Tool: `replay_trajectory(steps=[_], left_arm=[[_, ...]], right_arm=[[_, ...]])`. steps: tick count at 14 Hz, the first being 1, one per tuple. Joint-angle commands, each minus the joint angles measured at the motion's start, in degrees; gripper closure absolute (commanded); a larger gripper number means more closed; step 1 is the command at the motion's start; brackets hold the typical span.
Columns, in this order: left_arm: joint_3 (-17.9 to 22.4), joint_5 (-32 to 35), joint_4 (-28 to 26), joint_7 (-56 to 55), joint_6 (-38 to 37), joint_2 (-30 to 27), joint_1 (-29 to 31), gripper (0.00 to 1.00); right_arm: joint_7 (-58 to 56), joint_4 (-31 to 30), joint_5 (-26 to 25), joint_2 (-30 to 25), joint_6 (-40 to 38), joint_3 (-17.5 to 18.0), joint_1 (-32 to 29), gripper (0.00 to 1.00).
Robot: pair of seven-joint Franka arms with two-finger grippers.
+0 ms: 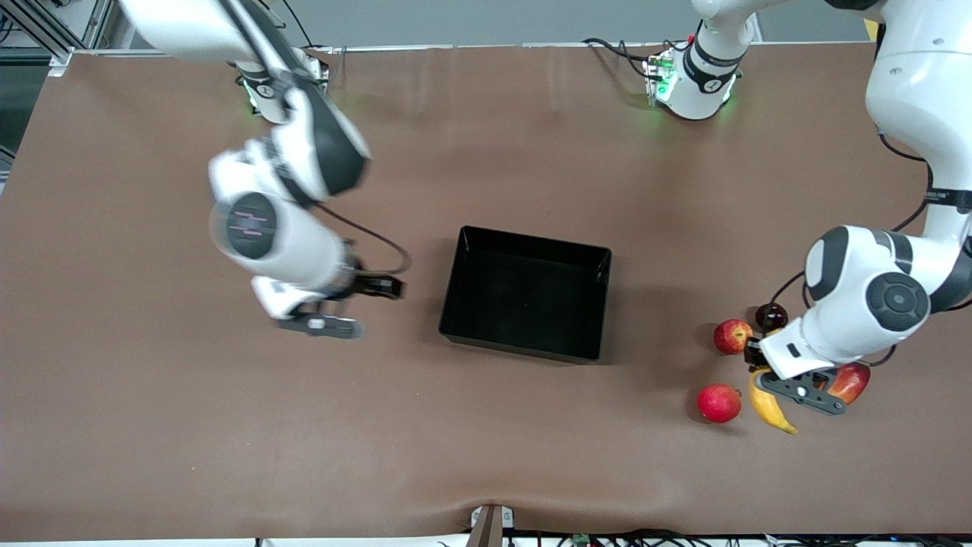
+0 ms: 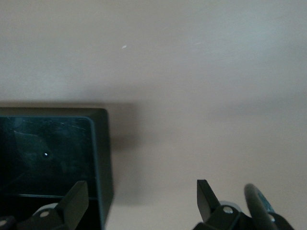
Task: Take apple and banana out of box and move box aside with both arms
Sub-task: 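Place the banana by the fruits while the right gripper grasps the tray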
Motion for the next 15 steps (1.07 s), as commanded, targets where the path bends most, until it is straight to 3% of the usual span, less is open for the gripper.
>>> replay_trajectory(steps=[1, 5, 9, 10, 11, 12, 15], left_arm=[[2.76, 3.10, 2.24, 2.42, 4.14, 3.49, -0.40, 1.00], [5.14, 3.37, 4.43, 4.18, 9.59, 9.90, -0.05, 1.00], [6.73, 3.02, 4.52, 5.15, 11.45, 11.67, 0.04, 1.00], [6.73, 2.94, 4.61, 4.71, 11.45, 11.67, -0.05, 0.77], [6.73, 2.76, 4.61, 4.36, 11.45, 11.50, 0.04, 0.25], [6.65, 2.59, 4.61, 4.53, 11.45, 11.06, 0.12, 0.00], [6.12, -1.09, 4.52, 4.36, 10.58, 8.00, 0.56, 0.00]], right_arm=[[2.41, 1.78, 0.28, 4.25, 2.08, -0.70, 2.62, 0.00], [1.88, -1.01, 0.01, 7.42, 6.80, -0.70, 4.65, 0.00], [3.98, -4.64, 0.81, 9.44, 14.21, -0.70, 7.46, 0.00], [3.21, -4.72, 0.54, 9.53, 13.52, -0.70, 7.55, 0.54], [3.81, -4.72, 0.63, 9.53, 13.42, -0.61, 7.55, 1.00], [3.91, -4.38, 0.37, 9.53, 13.68, -0.61, 8.77, 1.00], [3.91, -4.20, 0.72, 9.36, 13.51, -1.05, 9.31, 1.00]])
